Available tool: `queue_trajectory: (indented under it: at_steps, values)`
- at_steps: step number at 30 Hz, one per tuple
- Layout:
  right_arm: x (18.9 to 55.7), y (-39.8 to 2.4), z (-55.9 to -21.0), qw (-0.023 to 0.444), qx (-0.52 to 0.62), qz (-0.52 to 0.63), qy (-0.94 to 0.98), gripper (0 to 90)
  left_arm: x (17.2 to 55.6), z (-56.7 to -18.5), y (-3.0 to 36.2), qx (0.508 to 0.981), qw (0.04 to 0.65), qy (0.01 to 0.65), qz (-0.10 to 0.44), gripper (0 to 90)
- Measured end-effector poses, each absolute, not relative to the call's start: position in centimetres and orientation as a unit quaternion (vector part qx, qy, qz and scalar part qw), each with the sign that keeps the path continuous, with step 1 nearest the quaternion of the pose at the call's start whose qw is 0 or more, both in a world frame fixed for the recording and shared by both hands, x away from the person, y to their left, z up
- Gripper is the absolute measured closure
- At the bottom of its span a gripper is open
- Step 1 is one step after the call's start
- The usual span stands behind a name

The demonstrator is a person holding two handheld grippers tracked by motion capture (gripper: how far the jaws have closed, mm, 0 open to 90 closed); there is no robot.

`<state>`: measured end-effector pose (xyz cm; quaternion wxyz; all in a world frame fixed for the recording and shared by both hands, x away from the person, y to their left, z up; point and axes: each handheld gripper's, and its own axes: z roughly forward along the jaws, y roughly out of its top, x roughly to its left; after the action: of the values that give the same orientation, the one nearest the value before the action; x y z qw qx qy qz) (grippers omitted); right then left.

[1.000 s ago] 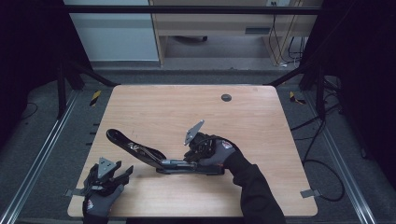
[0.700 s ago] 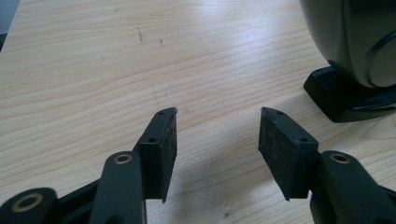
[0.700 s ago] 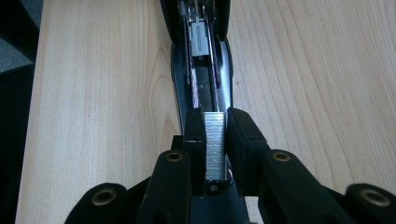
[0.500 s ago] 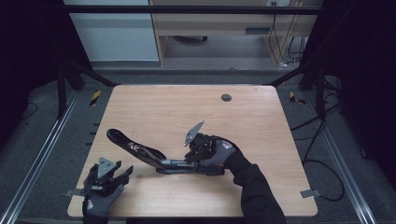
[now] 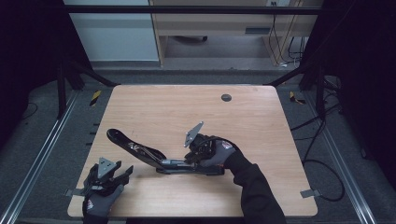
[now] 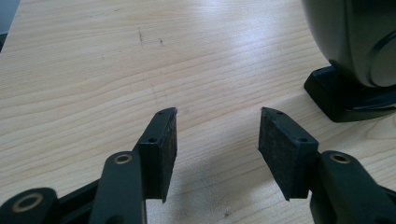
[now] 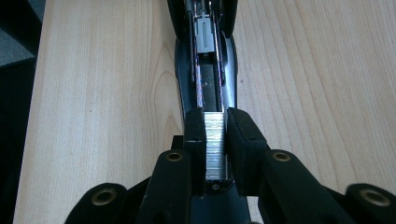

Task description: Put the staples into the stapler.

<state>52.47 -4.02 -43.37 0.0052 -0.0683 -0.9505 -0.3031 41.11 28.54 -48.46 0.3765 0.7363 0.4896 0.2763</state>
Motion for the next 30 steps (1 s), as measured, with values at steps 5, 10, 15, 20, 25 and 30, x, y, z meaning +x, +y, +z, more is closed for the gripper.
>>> queue_trajectory:
  at_steps: [5,10,15,20,25,30]
  values:
    - [52.43,-3.9,-43.47,0.007,-0.065,-0.302,-0.951,78.2,41.1,-48.46,28.52,0.736,0.377,0.49,0.275,46.6]
    - [52.39,-3.84,-43.64,0.008,-0.065,-0.296,-0.953,78.3,41.09,-48.43,28.53,0.737,0.376,0.489,0.276,46.6]
    - [52.46,-3.95,-43.45,0.009,-0.062,-0.306,-0.95,78.2,41.1,-48.46,28.53,0.737,0.376,0.49,0.276,46.6]
    - [52.54,-4.16,-43.39,0.008,-0.065,-0.31,-0.948,78.3,41.11,-48.47,28.53,0.736,0.376,0.49,0.276,46.6]
    - [52.55,-4.19,-43.36,0.007,-0.064,-0.31,-0.949,78.3,41.1,-48.45,28.52,0.738,0.375,0.489,0.276,46.6]
    - [52.57,-4.08,-43.51,0.008,-0.061,-0.309,-0.949,78.3,41.1,-48.46,28.53,0.736,0.376,0.49,0.277,46.6]
